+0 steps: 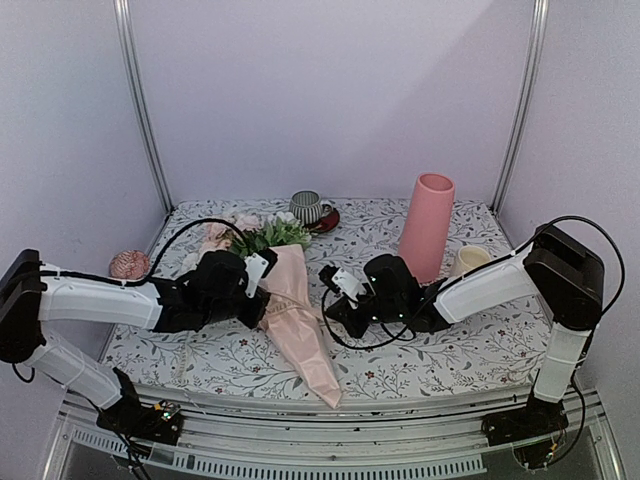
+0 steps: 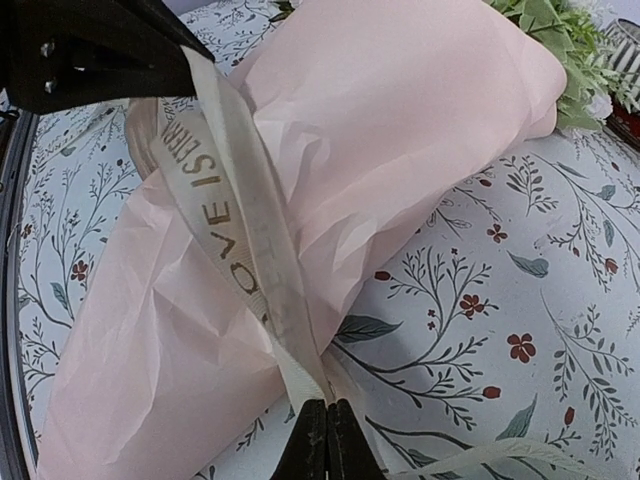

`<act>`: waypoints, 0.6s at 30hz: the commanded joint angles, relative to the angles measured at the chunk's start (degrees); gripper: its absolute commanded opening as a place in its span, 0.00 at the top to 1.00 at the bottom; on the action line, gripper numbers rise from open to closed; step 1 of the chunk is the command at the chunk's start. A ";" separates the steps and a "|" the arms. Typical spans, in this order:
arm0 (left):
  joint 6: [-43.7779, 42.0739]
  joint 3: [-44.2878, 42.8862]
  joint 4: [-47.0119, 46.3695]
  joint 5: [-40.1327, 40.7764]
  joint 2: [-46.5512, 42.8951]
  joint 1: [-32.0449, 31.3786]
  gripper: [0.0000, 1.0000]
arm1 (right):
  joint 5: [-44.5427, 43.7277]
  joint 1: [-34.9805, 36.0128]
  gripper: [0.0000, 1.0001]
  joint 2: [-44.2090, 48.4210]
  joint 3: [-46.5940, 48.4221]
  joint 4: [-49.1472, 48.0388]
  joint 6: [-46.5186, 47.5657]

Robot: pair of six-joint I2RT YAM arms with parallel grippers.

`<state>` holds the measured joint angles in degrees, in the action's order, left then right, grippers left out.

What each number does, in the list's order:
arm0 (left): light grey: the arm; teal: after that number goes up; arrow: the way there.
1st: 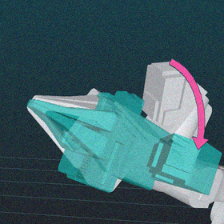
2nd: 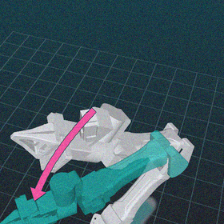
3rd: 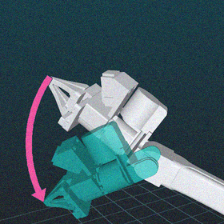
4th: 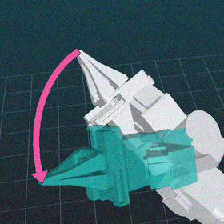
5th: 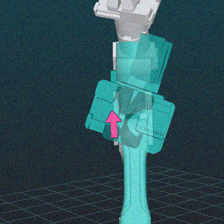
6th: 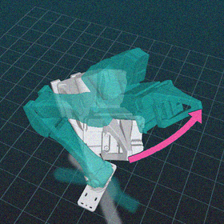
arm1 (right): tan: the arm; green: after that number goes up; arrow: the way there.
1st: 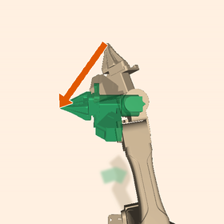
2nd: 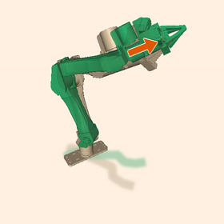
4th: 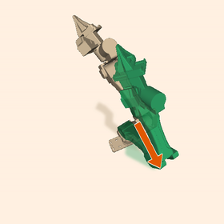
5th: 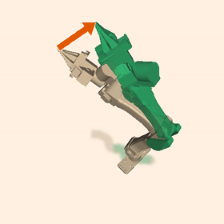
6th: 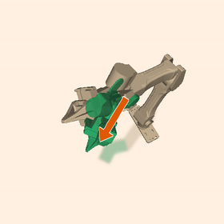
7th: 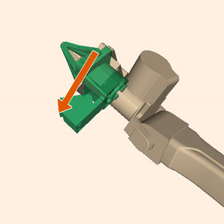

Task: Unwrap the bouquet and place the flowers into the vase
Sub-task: Untie the half-tied ribbon from the folded wrapping paper.

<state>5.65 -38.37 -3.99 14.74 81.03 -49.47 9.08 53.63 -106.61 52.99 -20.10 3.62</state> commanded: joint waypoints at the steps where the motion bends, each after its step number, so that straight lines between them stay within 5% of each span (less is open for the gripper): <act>1: 4.62 2.56 -0.33 5.60 -4.17 -0.61 0.98 | -1.32 0.32 0.95 0.91 -0.26 -1.33 -1.53; 13: 15.11 6.73 2.34 9.22 -6.29 -0.27 1.00 | -5.52 -1.56 0.90 3.89 -7.89 -4.04 -10.98; 18: 12.29 7.11 0.14 4.94 -7.30 -0.33 0.89 | -0.63 -1.57 0.82 5.26 -7.82 -4.23 -7.37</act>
<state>18.70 -31.75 -1.89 22.44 75.44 -49.47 5.30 52.29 -104.27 45.34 -21.98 -4.97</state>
